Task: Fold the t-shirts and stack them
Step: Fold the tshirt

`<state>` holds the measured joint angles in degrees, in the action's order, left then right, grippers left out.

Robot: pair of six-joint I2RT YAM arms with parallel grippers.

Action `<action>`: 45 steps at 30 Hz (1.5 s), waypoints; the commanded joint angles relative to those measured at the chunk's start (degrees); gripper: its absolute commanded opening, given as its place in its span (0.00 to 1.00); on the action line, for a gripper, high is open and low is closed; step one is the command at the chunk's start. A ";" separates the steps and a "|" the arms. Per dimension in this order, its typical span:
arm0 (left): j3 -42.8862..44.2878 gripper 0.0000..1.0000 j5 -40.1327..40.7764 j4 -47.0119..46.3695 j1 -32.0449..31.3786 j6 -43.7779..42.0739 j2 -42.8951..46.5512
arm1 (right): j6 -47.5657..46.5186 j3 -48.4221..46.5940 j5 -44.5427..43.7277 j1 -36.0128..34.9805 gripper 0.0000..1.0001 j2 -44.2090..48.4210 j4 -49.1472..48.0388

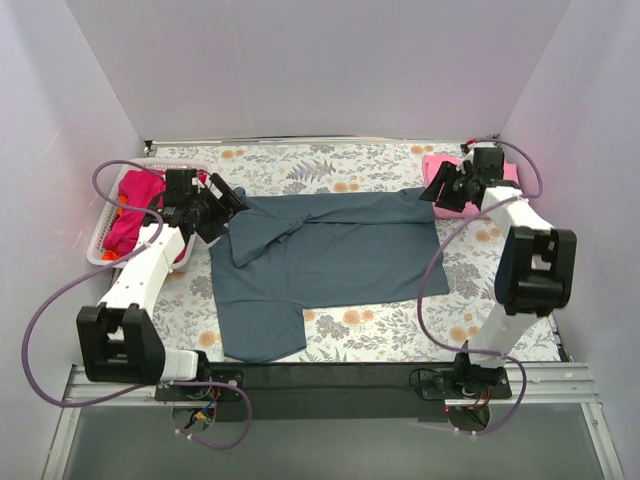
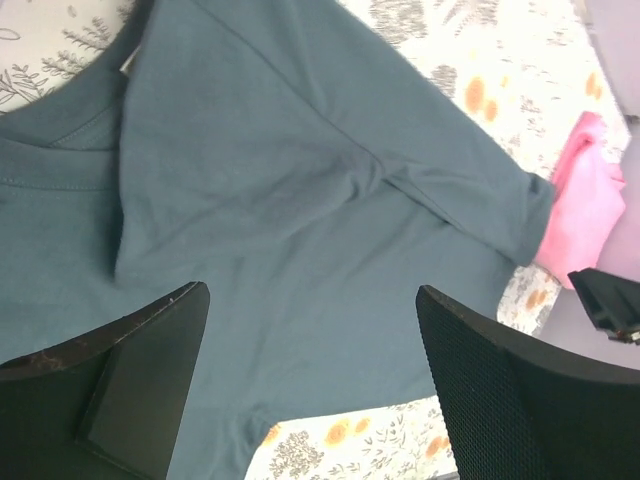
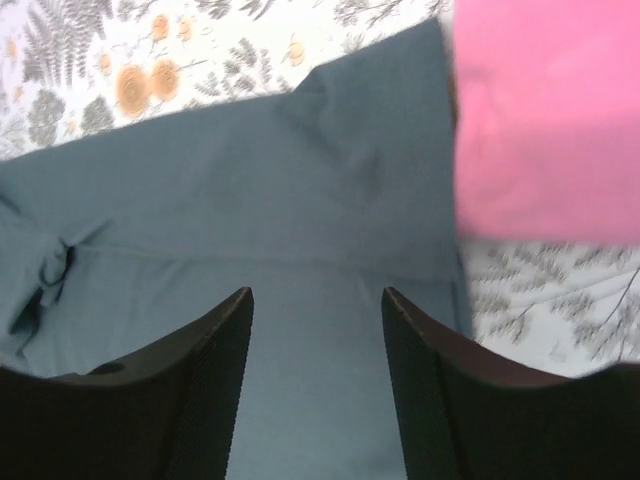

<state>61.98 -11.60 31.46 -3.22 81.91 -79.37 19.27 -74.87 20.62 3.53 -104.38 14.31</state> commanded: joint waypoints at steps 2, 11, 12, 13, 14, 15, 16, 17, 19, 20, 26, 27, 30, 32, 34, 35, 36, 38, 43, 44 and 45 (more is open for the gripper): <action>-1.41 0.77 2.19 4.03 -3.88 -0.44 7.12 | -1.08 10.51 -5.85 -3.44 0.49 12.25 3.18; -12.75 0.65 3.86 5.10 -9.43 2.55 7.57 | 2.44 32.75 -9.99 -4.50 0.43 29.14 3.71; -14.67 0.65 3.77 4.66 -9.52 2.82 7.48 | 2.44 33.73 -9.64 -4.24 0.43 29.58 3.71; -15.56 0.65 3.60 4.22 -9.52 3.34 6.96 | 2.79 34.87 -8.59 -4.06 0.43 29.58 3.71; -16.35 0.65 3.34 3.87 -9.52 3.43 6.69 | 3.23 35.84 -8.15 -4.06 0.43 29.15 3.63; -17.93 0.65 3.51 3.52 -9.52 3.61 6.34 | 3.58 37.59 -8.05 -4.14 0.42 28.88 3.54; -18.46 0.65 3.68 3.52 -9.52 3.96 5.73 | 3.67 38.30 -8.31 -2.58 0.42 28.62 3.54; -18.82 0.65 3.68 3.52 -9.52 4.05 5.20 | 3.85 38.92 -8.32 -1.78 0.41 28.36 3.62; -19.87 0.65 4.04 4.39 -9.43 4.40 4.49 | 4.02 41.11 -7.36 -0.29 0.40 28.61 4.32; -20.22 0.64 4.04 5.88 -9.17 4.92 3.88 | 4.11 42.08 -6.57 1.64 0.40 28.96 4.76; -26.63 0.63 1.23 8.17 -6.37 7.12 6.42 | 4.28 49.27 -1.66 9.98 0.41 34.58 9.95; -27.51 0.62 0.70 8.09 -5.92 7.47 7.90 | 4.90 50.77 0.89 11.48 0.41 35.90 9.95; -29.89 0.62 -0.89 9.84 -4.25 8.18 10.63 | 6.48 54.65 5.57 15.88 0.41 39.32 11.27; -30.07 0.61 -0.71 12.04 -3.81 8.97 12.57 | 6.22 55.53 5.13 17.99 0.41 42.92 12.84; -29.55 0.61 -0.27 14.23 -3.81 9.85 15.91 | 6.22 55.10 4.17 18.35 0.41 45.22 13.90; -29.02 0.61 0.69 14.85 -3.81 10.02 16.87 | 6.13 54.75 4.16 18.35 0.42 47.05 14.17; -27.19 0.61 1.39 15.38 -3.81 10.02 17.75 | 6.13 53.53 3.99 18.27 0.42 47.60 14.17; -22.79 0.62 3.85 16.88 -3.81 8.71 18.64 | 4.91 50.71 3.99 17.04 0.42 47.78 13.91; -14.96 0.64 6.67 14.87 -3.89 4.15 16.01 | 3.15 40.70 -4.43 5.99 0.42 48.74 11.89; -14.08 0.64 7.20 14.25 -3.98 2.83 14.18 | 2.97 39.03 -5.41 0.57 0.42 47.87 11.19; -13.29 0.64 7.29 13.72 -4.07 1.95 13.03 | 2.10 37.36 -6.20 -2.27 0.42 46.99 10.40</action>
<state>45.52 -6.90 46.68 -7.27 87.53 -63.81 23.92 -30.65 19.11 8.91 -57.12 27.99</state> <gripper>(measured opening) 0.643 0.421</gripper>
